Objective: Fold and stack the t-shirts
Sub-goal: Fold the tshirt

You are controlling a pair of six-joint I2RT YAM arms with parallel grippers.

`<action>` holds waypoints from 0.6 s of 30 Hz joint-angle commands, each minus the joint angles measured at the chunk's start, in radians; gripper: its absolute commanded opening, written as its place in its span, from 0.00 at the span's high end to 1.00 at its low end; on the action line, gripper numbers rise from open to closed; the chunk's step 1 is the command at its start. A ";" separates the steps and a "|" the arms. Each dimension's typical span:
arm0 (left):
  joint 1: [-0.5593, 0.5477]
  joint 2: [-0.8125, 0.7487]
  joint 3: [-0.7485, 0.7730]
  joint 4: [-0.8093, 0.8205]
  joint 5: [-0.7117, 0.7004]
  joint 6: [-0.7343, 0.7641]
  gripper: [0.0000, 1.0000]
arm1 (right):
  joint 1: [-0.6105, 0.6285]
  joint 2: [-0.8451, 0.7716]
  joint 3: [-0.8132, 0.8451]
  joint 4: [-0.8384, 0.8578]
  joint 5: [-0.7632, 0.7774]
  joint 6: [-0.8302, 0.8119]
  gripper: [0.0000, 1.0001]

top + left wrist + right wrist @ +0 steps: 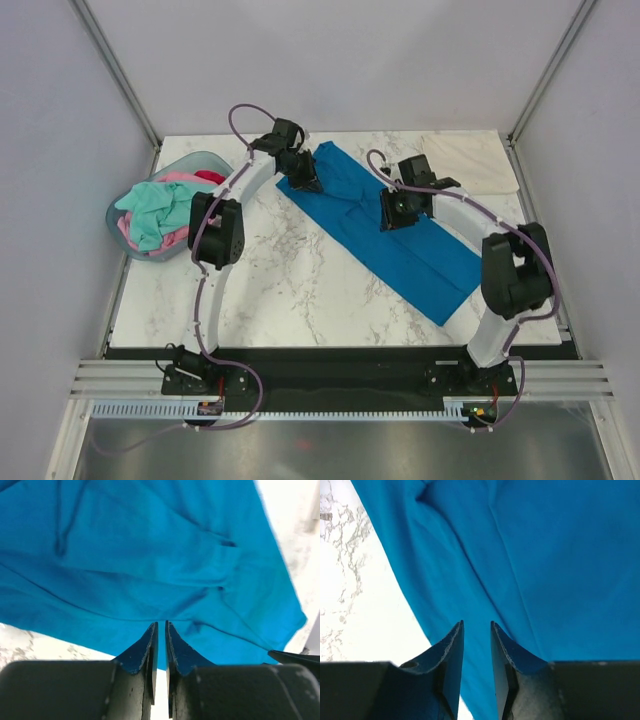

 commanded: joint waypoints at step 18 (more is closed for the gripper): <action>0.046 0.120 0.032 0.013 -0.058 0.013 0.83 | 0.023 0.219 0.066 0.073 -0.074 -0.266 0.63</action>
